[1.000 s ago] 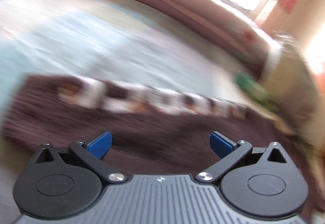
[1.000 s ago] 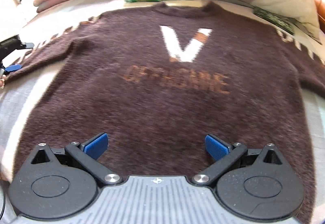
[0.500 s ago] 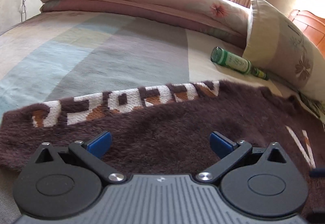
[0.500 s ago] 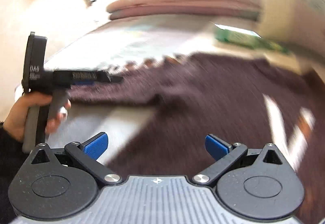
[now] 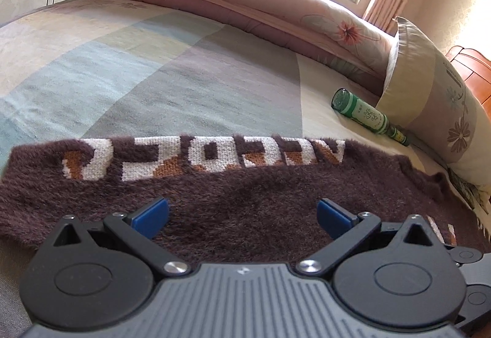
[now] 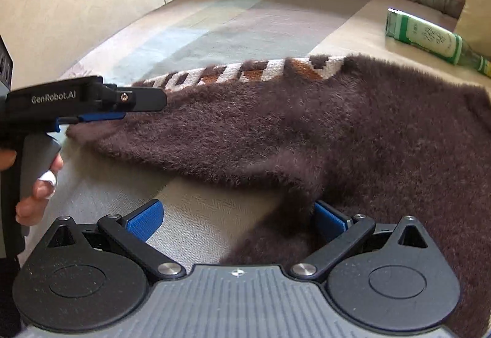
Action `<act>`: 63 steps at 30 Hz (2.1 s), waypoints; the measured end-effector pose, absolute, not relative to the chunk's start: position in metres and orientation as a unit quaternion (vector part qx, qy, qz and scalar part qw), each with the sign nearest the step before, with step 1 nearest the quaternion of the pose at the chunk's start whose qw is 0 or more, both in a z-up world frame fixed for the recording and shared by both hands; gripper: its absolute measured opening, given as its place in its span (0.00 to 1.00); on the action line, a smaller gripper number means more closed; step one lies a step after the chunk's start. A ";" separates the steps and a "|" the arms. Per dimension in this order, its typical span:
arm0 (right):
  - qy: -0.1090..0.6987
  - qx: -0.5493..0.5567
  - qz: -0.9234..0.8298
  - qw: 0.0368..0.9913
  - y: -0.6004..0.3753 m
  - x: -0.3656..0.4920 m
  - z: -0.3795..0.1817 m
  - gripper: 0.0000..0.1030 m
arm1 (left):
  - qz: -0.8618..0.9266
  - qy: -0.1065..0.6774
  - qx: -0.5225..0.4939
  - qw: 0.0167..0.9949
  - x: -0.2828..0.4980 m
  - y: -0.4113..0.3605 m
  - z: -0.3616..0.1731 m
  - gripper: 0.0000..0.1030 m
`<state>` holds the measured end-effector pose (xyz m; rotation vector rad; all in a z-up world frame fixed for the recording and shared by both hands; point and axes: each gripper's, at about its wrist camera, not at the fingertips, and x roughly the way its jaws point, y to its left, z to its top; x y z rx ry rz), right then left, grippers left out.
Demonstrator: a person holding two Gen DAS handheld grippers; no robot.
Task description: Fold clothes
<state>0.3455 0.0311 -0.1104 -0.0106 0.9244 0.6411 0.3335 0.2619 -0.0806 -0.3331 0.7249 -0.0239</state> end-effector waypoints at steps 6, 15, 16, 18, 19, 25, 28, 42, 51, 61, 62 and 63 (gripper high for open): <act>0.440 -0.026 0.296 0.847 0.042 0.354 -0.110 1.00 | -0.012 0.347 -0.166 0.923 0.331 0.263 -0.078 0.99; 0.359 -0.129 0.331 0.863 0.071 0.324 -0.084 1.00 | -0.008 0.340 -0.174 0.924 0.327 0.270 -0.074 0.99; 0.361 -0.129 0.345 0.857 0.079 0.324 -0.085 1.00 | -0.007 0.339 -0.176 0.924 0.327 0.271 -0.073 0.99; 0.373 -0.131 0.367 0.842 0.093 0.326 -0.091 1.00 | -0.003 0.337 -0.181 0.924 0.325 0.275 -0.072 0.99; 0.381 -0.131 0.373 0.835 0.099 0.329 -0.096 1.00 | -0.002 0.336 -0.183 0.924 0.325 0.277 -0.072 0.99; 0.405 -0.040 0.382 0.829 0.114 0.352 -0.113 1.00 | 0.004 0.330 -0.195 0.923 0.323 0.286 -0.069 0.99; 0.421 -0.018 0.386 0.821 0.107 0.359 -0.105 1.00 | 0.006 0.329 -0.199 0.923 0.322 0.289 -0.069 0.99; 0.449 -0.023 0.199 0.871 0.045 0.412 -0.093 1.00 | 0.055 0.339 -0.151 0.927 0.324 0.288 -0.071 0.99; 0.438 -0.089 0.301 0.843 0.118 0.377 -0.102 1.00 | 0.090 0.329 -0.158 0.927 0.317 0.312 -0.066 0.99; 0.433 -0.047 0.375 0.818 0.133 0.374 -0.083 1.00 | 0.097 0.323 -0.174 0.925 0.308 0.332 -0.063 0.99; 0.432 -0.044 0.355 0.828 0.127 0.379 -0.079 1.00 | 0.101 0.321 -0.178 0.925 0.306 0.335 -0.062 0.99; 0.429 -0.046 0.323 0.843 0.122 0.386 -0.075 1.00 | 0.104 0.318 -0.182 0.925 0.305 0.338 -0.061 0.99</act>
